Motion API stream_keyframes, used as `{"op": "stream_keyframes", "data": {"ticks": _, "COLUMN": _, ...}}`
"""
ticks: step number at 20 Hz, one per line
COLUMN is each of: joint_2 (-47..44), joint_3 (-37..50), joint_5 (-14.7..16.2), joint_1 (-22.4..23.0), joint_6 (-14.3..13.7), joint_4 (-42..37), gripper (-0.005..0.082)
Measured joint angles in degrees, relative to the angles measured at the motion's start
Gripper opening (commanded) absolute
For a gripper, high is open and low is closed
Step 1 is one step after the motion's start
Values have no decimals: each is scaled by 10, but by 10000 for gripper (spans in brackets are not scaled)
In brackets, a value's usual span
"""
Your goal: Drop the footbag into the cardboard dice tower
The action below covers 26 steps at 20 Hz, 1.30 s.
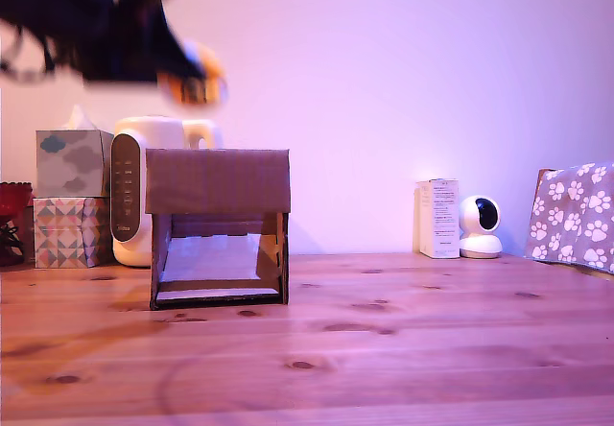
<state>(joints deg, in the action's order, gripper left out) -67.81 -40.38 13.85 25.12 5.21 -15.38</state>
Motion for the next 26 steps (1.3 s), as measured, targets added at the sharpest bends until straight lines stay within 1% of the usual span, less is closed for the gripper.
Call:
{"op": "stream_keyframes", "data": {"ticks": 2, "joint_2": 1, "joint_3": 0, "joint_5": -26, "joint_1": 0, "joint_6": -8, "joint_4": -47, "gripper": 79}}
{"op": "stream_keyframes", "data": {"ticks": 4, "joint_2": -8, "joint_3": 0, "joint_5": -46, "joint_1": 0, "joint_6": -9, "joint_4": -96, "gripper": 79}}
{"op": "stream_keyframes", "data": {"ticks": 6, "joint_2": -26, "joint_3": 0, "joint_5": -59, "joint_1": 0, "joint_6": -11, "joint_4": -130, "gripper": 79}}
{"op": "stream_keyframes", "data": {"ticks": 7, "joint_2": -39, "joint_3": -5, "joint_5": -62, "joint_1": -2, "joint_6": -15, "joint_4": -129, "gripper": 78}}
{"op": "stream_keyframes", "data": {"ticks": 9, "joint_2": -80, "joint_3": -39, "joint_5": -62, "joint_1": -8, "joint_6": -18, "joint_4": -104, "gripper": 79}}
{"op": "stream_keyframes", "data": {"ticks": 14, "joint_2": -176, "joint_3": -171, "joint_5": -62, "joint_1": -18, "joint_6": -24, "joint_4": -10, "gripper": 79}}
{"op": "stream_keyframes", "data": {"ticks": 18, "joint_2": -234, "joint_3": -257, "joint_5": -52, "joint_1": -35, "joint_6": -24, "joint_4": 54, "gripper": 79}}
{"op": "stream_keyframes", "data": {"ticks": 20, "joint_2": -264, "joint_3": -286, "joint_5": -49, "joint_1": -43, "joint_6": -24, "joint_4": 76, "gripper": 79}}
{"op": "stream_keyframes", "data": {"ticks": 22, "joint_2": -282, "joint_3": -293, "joint_5": -48, "joint_1": -47, "joint_6": -24, "joint_4": 95, "gripper": 88}}
{"op": "stream_keyframes", "data": {"ticks": 23, "joint_2": -286, "joint_3": -293, "joint_5": -48, "joint_1": -50, "joint_6": -24, "joint_4": 104, "gripper": 129}}
{"op": "stream_keyframes", "data": {"ticks": 24, "joint_2": -287, "joint_3": -293, "joint_5": -49, "joint_1": -51, "joint_6": -24, "joint_4": 105, "gripper": 215}}
{"op": "stream_keyframes", "data": {"ticks": 25, "joint_2": -287, "joint_3": -293, "joint_5": -48, "joint_1": -51, "joint_6": -24, "joint_4": 103, "gripper": 366}}
{"op": "stream_keyframes", "data": {"ticks": 26, "joint_2": -287, "joint_3": -294, "joint_5": -48, "joint_1": -51, "joint_6": -24, "joint_4": 103, "gripper": 540}}
